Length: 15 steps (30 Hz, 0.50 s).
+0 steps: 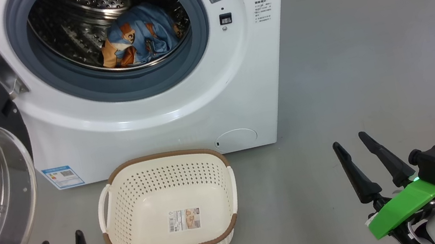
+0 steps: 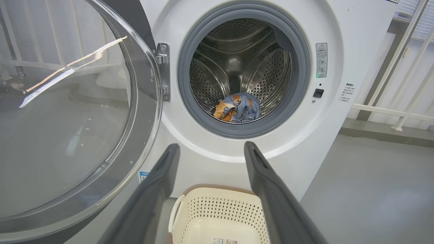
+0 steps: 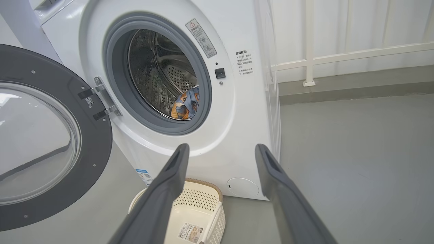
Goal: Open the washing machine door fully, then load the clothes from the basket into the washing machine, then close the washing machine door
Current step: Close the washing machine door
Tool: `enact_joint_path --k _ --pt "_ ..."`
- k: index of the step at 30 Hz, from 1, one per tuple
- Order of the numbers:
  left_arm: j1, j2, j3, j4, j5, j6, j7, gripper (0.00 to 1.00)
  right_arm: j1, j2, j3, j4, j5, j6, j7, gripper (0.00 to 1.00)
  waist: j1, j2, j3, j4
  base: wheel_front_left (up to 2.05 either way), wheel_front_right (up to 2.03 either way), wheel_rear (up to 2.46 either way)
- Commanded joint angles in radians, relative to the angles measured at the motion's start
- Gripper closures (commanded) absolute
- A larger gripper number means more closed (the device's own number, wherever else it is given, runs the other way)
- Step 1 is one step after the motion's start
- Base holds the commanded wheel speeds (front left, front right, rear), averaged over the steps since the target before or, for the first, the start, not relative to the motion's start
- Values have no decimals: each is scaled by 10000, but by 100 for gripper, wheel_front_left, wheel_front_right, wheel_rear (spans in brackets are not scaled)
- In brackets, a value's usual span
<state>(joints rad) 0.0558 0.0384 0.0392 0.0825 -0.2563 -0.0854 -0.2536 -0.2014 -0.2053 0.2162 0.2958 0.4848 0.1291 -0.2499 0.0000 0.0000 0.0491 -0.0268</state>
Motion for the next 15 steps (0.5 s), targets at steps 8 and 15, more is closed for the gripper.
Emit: enact_joint_path --k 8,15 --pt "-272 118 384 -79 188 -102 -82 0 -37 -86 259 -208 18 16 -119 0 0 0 -106 81 0 0 0" --pt "-187 118 368 -54 219 -35 -82 0 34 -94 370 -146 40 16 -119 0 0 0 -304 458 0 0 0"
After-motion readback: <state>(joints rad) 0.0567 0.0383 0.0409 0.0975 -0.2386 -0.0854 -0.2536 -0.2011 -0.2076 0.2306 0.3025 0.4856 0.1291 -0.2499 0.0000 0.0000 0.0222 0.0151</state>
